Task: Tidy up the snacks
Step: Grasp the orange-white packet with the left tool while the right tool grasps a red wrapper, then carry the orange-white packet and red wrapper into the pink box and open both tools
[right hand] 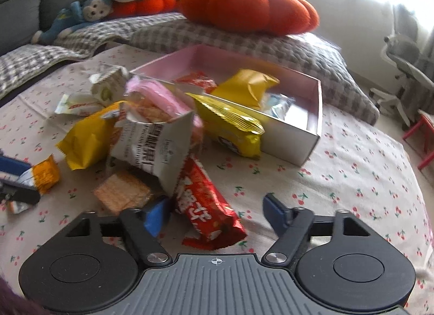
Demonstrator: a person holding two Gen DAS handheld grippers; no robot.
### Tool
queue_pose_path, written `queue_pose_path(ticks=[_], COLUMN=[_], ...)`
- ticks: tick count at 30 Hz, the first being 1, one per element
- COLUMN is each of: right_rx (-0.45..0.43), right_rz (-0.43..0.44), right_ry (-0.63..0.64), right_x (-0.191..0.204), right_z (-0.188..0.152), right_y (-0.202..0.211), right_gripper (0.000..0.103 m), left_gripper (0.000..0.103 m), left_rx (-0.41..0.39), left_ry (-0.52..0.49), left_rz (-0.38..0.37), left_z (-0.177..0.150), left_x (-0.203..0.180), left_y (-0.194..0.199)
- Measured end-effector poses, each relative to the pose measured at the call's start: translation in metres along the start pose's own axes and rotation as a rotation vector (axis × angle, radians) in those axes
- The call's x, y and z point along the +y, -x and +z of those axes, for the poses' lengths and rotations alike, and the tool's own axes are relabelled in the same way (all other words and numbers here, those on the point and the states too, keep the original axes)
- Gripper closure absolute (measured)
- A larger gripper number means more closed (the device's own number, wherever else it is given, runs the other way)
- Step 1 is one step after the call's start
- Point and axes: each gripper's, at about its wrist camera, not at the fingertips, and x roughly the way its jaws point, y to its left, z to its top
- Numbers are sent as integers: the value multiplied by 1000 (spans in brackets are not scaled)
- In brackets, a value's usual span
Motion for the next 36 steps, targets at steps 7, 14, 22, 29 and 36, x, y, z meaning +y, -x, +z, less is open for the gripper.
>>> queue_pose_path(ticks=[7, 14, 22, 29, 36], right_rx=[-6, 8, 28, 4, -29], right_rz=[23, 39, 43, 46, 46], right_ry=[61, 4, -88, -130, -198], right_x=[13, 7, -7, -18, -28], right_z=[-1, -3, -5, -2, 11], right_y=[6, 14, 25, 37, 50], right_gripper=[63, 65, 71, 71, 71], left_gripper=[68, 68, 68, 68, 68], left_rx=[-5, -16, -54, -84, -90], left_ry=[23, 47, 66, 79, 114], left_rz=[7, 5, -11, -15, -14], left_z=[3, 7, 17, 26, 44], left_x=[5, 10, 10, 9, 9], left_y=[2, 5, 13, 17, 19])
